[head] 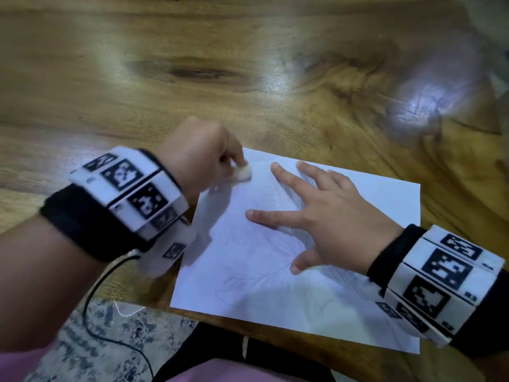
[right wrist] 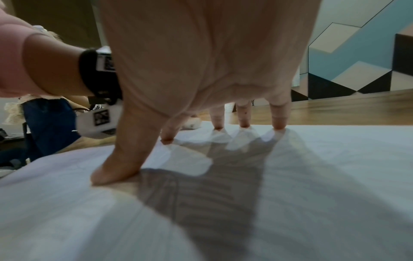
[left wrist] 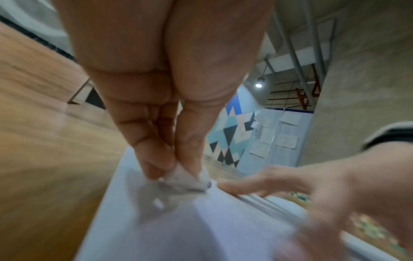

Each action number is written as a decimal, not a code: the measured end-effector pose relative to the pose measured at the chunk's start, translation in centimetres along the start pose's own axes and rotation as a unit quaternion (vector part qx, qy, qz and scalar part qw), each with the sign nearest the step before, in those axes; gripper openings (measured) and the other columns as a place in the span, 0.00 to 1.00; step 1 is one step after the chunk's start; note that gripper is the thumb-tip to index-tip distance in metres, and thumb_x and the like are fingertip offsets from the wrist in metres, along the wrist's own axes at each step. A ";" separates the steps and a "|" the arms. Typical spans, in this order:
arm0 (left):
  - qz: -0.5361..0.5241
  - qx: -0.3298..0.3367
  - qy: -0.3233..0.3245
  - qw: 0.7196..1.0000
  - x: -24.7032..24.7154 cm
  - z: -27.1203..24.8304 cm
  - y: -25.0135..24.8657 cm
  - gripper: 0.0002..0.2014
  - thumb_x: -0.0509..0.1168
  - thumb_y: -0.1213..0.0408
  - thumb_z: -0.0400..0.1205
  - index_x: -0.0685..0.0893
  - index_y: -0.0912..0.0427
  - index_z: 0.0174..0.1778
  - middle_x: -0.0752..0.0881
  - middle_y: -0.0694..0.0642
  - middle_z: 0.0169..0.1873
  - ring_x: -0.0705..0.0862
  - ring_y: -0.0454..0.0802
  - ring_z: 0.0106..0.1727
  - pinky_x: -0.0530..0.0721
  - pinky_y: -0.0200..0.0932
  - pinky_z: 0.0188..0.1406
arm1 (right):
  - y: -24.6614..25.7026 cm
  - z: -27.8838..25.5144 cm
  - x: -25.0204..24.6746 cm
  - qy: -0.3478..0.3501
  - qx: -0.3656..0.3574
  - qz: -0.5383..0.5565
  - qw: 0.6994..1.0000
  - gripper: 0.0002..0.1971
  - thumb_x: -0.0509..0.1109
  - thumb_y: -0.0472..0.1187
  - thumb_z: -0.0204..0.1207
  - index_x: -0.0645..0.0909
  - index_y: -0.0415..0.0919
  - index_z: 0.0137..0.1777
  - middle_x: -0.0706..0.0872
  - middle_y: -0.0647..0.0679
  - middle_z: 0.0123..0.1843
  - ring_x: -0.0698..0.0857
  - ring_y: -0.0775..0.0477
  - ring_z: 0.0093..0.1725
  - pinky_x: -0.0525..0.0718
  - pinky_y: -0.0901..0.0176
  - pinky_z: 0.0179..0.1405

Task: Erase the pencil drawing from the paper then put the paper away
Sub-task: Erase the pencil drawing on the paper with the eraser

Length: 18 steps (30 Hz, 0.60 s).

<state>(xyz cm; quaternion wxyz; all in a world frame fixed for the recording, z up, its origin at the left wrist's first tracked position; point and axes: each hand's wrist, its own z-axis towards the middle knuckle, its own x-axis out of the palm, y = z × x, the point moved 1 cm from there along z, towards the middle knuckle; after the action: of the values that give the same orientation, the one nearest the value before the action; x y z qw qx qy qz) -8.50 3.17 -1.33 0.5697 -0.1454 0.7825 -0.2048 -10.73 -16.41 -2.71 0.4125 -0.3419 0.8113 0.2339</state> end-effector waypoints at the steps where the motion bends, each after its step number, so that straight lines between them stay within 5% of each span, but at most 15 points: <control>1: 0.000 -0.003 -0.009 1.000 -0.2 0.8 -0.2 0.11 0.72 0.59 0.70 0.89 0.58 0.45 0.90 0.59 0.34 0.82 0.52 0.38 0.69 0.29 0.28 | 0.0 0.0 0.0 0.000 -0.001 -0.001 1.000 0.46 0.69 0.69 0.64 0.36 0.84 0.70 0.25 0.52 0.81 0.33 0.40 0.81 0.42 0.39 0.78; 6: 0.045 0.055 0.033 0.997 0.8 -1.6 0.3 0.08 0.73 0.54 0.69 0.88 0.55 0.34 0.80 0.49 0.22 0.77 0.50 0.29 0.63 0.29 0.23 | 0.0 0.1 0.0 0.001 0.000 -0.005 1.000 0.46 0.69 0.69 0.64 0.37 0.84 0.70 0.24 0.52 0.81 0.32 0.40 0.81 0.43 0.39 0.78; 9: 0.034 0.044 0.076 0.996 1.1 -2.9 0.5 0.08 0.73 0.53 0.68 0.89 0.52 0.37 0.85 0.50 0.28 0.81 0.49 0.34 0.67 0.28 0.27 | 0.0 0.1 0.1 -0.001 0.000 0.000 1.000 0.45 0.69 0.68 0.64 0.38 0.84 0.71 0.25 0.51 0.81 0.32 0.40 0.81 0.42 0.38 0.77; 14: 0.017 0.039 -0.001 0.999 0.3 0.9 -0.5 0.10 0.72 0.58 0.70 0.89 0.56 0.44 0.90 0.58 0.38 0.79 0.50 0.37 0.66 0.37 0.31 | 0.0 0.0 0.0 0.001 0.001 -0.004 1.000 0.46 0.69 0.69 0.64 0.36 0.84 0.70 0.25 0.51 0.81 0.33 0.39 0.81 0.42 0.38 0.79; 18: 0.050 0.049 0.019 0.997 1.1 -1.4 0.1 0.08 0.71 0.55 0.71 0.87 0.55 0.35 0.83 0.51 0.28 0.79 0.53 0.34 0.67 0.38 0.26 | 0.0 0.1 0.0 0.003 -0.001 -0.009 1.000 0.45 0.68 0.70 0.64 0.37 0.84 0.70 0.24 0.51 0.81 0.33 0.39 0.81 0.43 0.38 0.78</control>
<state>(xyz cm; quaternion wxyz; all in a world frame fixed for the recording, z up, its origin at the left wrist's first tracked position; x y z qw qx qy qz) -10.17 2.92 -1.92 0.5707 -0.0742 0.7884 -0.2172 -10.71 -16.35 -2.77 0.4121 -0.3506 0.8089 0.2301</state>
